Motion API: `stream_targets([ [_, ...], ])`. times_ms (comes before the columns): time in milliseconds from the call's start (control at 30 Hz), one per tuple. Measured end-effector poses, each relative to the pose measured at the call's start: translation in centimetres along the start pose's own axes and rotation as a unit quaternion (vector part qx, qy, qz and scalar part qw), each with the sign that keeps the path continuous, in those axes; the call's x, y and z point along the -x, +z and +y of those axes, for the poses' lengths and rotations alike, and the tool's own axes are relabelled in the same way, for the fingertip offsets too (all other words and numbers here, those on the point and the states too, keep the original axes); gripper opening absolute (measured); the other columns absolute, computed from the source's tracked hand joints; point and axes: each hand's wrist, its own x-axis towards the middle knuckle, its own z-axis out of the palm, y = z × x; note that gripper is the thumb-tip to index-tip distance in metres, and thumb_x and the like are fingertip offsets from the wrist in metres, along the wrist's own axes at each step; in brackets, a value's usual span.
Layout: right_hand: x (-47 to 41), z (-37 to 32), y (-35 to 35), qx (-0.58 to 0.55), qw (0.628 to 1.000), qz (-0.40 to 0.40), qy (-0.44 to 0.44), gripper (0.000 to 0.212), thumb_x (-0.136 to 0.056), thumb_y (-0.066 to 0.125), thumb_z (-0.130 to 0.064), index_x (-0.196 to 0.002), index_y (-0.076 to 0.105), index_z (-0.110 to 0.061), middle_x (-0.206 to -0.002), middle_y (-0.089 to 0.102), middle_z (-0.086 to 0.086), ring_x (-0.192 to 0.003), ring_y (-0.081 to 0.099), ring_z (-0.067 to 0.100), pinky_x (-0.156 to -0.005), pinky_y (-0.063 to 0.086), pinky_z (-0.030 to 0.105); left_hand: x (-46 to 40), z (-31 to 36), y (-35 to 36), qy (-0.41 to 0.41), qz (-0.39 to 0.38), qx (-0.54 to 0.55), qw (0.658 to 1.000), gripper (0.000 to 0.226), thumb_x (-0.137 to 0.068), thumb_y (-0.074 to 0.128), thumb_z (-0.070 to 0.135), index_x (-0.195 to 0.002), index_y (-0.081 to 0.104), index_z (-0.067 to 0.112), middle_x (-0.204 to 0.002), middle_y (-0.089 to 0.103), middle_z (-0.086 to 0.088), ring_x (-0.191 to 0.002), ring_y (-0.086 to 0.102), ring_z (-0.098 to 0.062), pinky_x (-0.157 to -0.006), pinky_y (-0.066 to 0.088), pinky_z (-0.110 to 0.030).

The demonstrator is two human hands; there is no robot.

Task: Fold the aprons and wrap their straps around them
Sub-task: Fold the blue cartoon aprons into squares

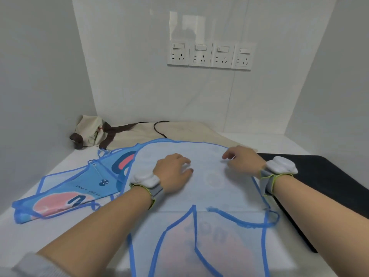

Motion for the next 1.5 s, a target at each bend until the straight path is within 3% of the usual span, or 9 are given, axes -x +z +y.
stream_targets([
  [167, -4.1, -1.1, 1.3, 0.032, 0.999, -0.036, -0.017, 0.038, -0.091, 0.053, -0.017, -0.128, 0.059, -0.019, -0.132, 0.057, 0.001, -0.121, 0.052, 0.02, -0.099, 0.037, 0.025, -2.5, 0.5, 3.1, 0.033, -0.116, -0.05, 0.991, 0.056, -0.097, 0.026, 0.061, -0.15, 0.024, 0.042, -0.162, 0.012, 0.012, -0.15, 0.002, -0.011, -0.119, -0.003, -0.052],
  [300, -8.0, -1.4, 2.5, 0.043, 0.998, -0.046, -0.022, 0.04, -0.095, 0.05, -0.025, -0.134, 0.054, -0.02, -0.14, 0.053, 0.0, -0.128, 0.048, 0.021, -0.104, 0.035, 0.028, -2.7, -0.3, 4.4, 0.034, -0.134, -0.071, 0.988, 0.058, -0.097, 0.013, 0.064, -0.152, 0.008, 0.045, -0.162, -0.003, 0.017, -0.149, -0.008, -0.008, -0.119, -0.008, -0.05],
  [533, -14.8, -2.0, 5.0, 0.056, 0.997, -0.056, -0.014, 0.051, -0.096, 0.048, -0.046, -0.141, 0.044, -0.022, -0.14, 0.049, 0.006, -0.127, 0.048, 0.028, -0.107, 0.036, 0.036, -2.8, -0.4, 4.9, 0.041, -0.132, -0.083, 0.987, 0.059, -0.095, 0.008, 0.064, -0.151, 0.002, 0.046, -0.161, -0.008, 0.017, -0.148, -0.014, -0.009, -0.117, -0.011, -0.053],
  [700, -16.8, -1.7, 5.4, 0.086, 0.996, -0.017, 0.007, 0.047, -0.09, 0.04, -0.062, -0.115, 0.059, -0.028, -0.117, 0.054, 0.003, -0.115, 0.045, 0.029, -0.094, 0.041, 0.039, -3.0, -0.4, 4.9, 0.048, -0.132, -0.083, 0.987, 0.059, -0.095, 0.007, 0.064, -0.151, 0.001, 0.045, -0.161, -0.009, 0.016, -0.148, -0.016, -0.011, -0.117, -0.011, -0.054],
  [833, -17.1, -1.7, 3.8, 0.08, 0.996, -0.029, -0.006, 0.033, -0.088, 0.046, -0.054, -0.095, 0.056, -0.024, -0.1, 0.056, 0.003, -0.104, 0.047, 0.027, -0.081, 0.042, 0.037, -2.9, -0.4, 4.8, 0.047, -0.136, -0.081, 0.986, 0.059, -0.095, 0.007, 0.064, -0.151, 0.0, 0.045, -0.161, -0.011, 0.016, -0.148, -0.017, -0.011, -0.117, -0.012, -0.054],
  [1067, -15.0, 1.1, -0.9, 0.071, 0.997, -0.033, 0.02, 0.009, -0.083, 0.065, -0.024, -0.079, 0.057, -0.022, -0.09, 0.056, 0.002, -0.09, 0.054, 0.026, -0.066, 0.037, 0.029, -2.9, -0.4, 5.0, 0.045, -0.13, -0.085, 0.987, 0.06, -0.095, 0.007, 0.064, -0.151, -0.001, 0.045, -0.161, -0.01, 0.017, -0.148, -0.016, -0.01, -0.117, -0.011, -0.054],
  [1267, -12.8, 0.9, -0.8, 0.004, 0.993, 0.104, -0.052, 0.002, -0.086, 0.058, -0.022, -0.087, 0.056, -0.023, -0.089, 0.059, 0.0, -0.09, 0.056, 0.027, -0.073, 0.04, 0.032, -2.7, -0.4, 5.0, 0.039, -0.121, -0.079, 0.989, 0.058, -0.097, 0.012, 0.063, -0.151, 0.004, 0.045, -0.162, -0.005, 0.017, -0.149, -0.012, -0.009, -0.118, -0.009, -0.052],
  [1400, -9.5, -0.2, -1.8, -0.045, 0.975, 0.194, -0.101, 0.002, -0.088, 0.056, -0.019, -0.088, 0.058, -0.019, -0.089, 0.062, 0.001, -0.088, 0.052, 0.025, -0.072, 0.037, 0.033, -2.2, 0.0, 4.1, 0.042, -0.067, -0.068, 0.995, 0.053, -0.099, 0.025, 0.056, -0.148, 0.028, 0.036, -0.158, 0.021, 0.009, -0.148, 0.01, -0.014, -0.12, 0.005, -0.045],
  [1500, -6.4, 0.0, -2.1, -0.05, 0.966, 0.213, -0.14, 0.002, -0.09, 0.057, -0.019, -0.089, 0.058, -0.019, -0.09, 0.06, 0.002, -0.091, 0.048, 0.023, -0.073, 0.031, 0.031, -1.3, 0.5, 2.8, 0.067, 0.004, -0.096, 0.993, 0.042, -0.098, 0.037, 0.047, -0.134, 0.048, 0.027, -0.134, 0.046, 0.006, -0.13, 0.034, -0.017, -0.106, 0.025, -0.032],
])
